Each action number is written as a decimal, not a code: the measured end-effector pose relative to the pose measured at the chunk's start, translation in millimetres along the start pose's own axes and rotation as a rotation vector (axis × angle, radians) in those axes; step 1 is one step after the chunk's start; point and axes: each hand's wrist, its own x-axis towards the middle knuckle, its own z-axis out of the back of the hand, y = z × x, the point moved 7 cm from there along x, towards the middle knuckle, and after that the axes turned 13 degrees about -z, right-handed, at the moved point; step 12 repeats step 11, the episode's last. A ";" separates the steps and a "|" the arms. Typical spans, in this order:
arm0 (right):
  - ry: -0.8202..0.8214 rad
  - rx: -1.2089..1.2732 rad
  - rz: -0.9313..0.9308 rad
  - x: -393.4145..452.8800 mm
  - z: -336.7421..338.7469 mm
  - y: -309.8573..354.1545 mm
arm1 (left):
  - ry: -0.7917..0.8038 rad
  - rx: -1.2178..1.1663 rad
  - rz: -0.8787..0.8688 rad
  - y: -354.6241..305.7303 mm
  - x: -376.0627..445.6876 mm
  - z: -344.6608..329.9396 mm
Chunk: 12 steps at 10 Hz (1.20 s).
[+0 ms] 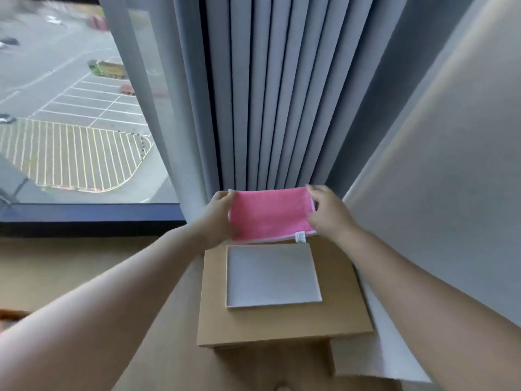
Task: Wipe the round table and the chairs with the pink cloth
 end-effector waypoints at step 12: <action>0.489 -0.733 0.114 77.6 -324.0 -243.8 | 0.439 0.462 0.067 212.6 34.9 -310.2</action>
